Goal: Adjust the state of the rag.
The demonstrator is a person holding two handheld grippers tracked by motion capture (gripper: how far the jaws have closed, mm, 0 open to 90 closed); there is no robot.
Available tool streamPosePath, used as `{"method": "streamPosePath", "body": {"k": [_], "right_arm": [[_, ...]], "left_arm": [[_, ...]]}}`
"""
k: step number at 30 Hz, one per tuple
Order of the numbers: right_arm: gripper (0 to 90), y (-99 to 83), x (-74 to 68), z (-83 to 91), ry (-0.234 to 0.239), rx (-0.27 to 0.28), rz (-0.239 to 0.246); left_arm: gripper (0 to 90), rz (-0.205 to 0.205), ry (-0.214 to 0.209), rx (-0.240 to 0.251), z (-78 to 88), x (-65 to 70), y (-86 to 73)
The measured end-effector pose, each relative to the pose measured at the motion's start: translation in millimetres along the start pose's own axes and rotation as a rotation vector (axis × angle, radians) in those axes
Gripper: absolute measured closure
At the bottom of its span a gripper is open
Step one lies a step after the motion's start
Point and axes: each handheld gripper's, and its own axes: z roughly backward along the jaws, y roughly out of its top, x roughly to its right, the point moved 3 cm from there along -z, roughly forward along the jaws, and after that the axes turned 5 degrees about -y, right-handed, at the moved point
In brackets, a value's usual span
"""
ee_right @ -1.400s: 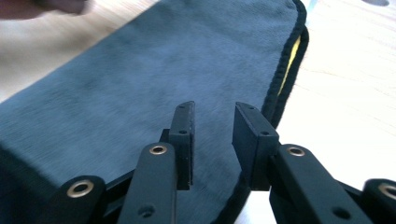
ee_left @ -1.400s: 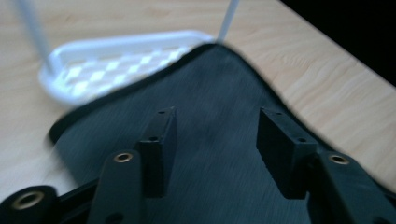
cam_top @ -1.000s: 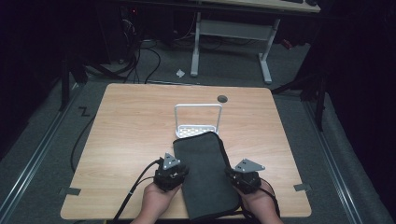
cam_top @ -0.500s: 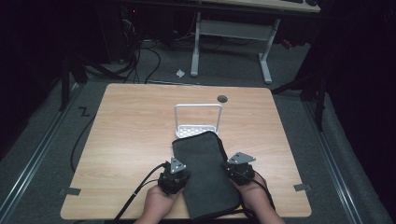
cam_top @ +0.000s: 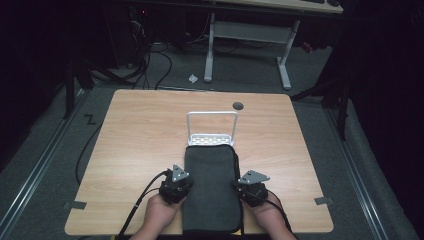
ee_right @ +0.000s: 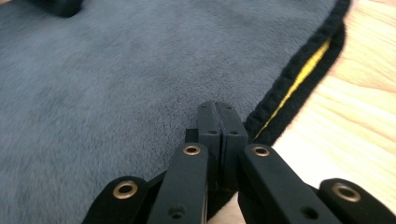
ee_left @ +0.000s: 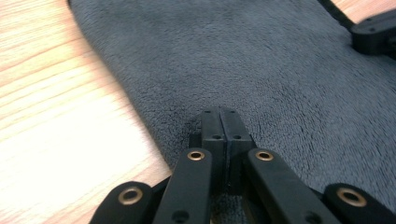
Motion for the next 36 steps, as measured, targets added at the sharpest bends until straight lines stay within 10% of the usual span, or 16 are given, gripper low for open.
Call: {"method": "streamPosePath", "body": {"k": [10,21,36], "right_arm": [[82.9,-0.9,-13.0,5.7,0.031,0.031,0.022],[70.1,2.8,-6.0,3.3,-0.006,0.066,-0.001],[67.3,24.4,28.4,2.4,-0.060,0.053,-0.061]], "left_arm": [[88.8,0.027,-0.042,0.014,10.8,-2.5,-10.2],[63.3,0.025,-0.045,0.022,13.4,-7.2,10.2],[43.0,0.099,0.010,0.036,-2.3,-53.1,45.9]]}}
